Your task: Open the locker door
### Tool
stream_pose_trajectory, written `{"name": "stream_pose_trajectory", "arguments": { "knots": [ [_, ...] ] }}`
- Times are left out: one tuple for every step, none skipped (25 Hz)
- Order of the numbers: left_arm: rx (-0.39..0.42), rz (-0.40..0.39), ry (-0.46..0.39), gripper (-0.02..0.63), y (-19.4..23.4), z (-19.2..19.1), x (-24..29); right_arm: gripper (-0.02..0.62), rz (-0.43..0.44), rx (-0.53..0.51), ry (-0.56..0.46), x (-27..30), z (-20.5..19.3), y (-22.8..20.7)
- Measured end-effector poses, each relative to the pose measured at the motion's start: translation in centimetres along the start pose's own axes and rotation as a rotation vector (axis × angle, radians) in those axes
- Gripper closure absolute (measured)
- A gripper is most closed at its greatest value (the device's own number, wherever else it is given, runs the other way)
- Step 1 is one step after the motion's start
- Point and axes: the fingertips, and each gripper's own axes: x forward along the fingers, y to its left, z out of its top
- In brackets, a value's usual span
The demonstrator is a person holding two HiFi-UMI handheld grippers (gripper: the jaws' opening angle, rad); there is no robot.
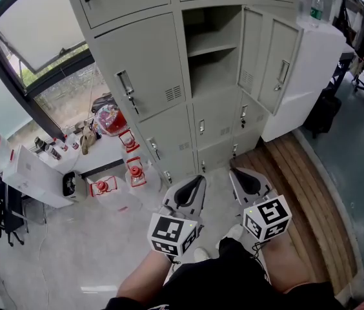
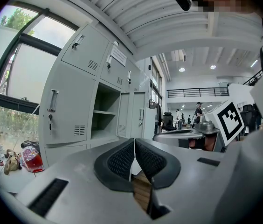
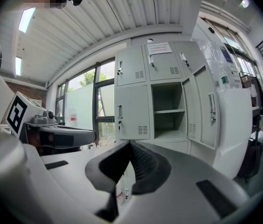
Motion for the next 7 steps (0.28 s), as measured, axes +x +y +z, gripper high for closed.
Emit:
{"name": "stream_pose_trajectory", "arguments": {
  "knots": [
    [0.0, -0.001, 0.001, 0.585, 0.01, -0.04, 0.04, 0.541, 0.001, 0.0, 0.0, 0.06, -0.01, -0.02],
    [0.001, -0.002, 0.002, 0.584, 0.0, -0.07, 0.1, 0.541, 0.001, 0.001, 0.0, 0.12, -0.02, -0.05],
    [0.002, -0.003, 0.003, 0.585, -0.02, -0.08, 0.16, 0.541, 0.002, 0.001, -0.001, 0.17, 0.0, -0.09],
    [0.003, -0.003, 0.003, 0.586, -0.02, -0.06, 0.24, 0.541, 0.002, 0.001, -0.001, 0.22, 0.04, -0.14],
    [0.004, -0.004, 0.003, 0.585, -0.01, -0.01, 0.33, 0.541, 0.003, 0.001, -0.003, 0.28, 0.11, -0.2],
    [0.005, -0.005, 0.002, 0.584, 0.02, 0.05, 0.44, 0.541, 0.003, 0.001, -0.004, 0.35, 0.2, -0.27],
    [0.006, -0.005, 0.002, 0.584, 0.05, 0.12, 0.54, 0.541, 0.003, 0.0, -0.005, 0.42, 0.29, -0.34]
  ]
}}
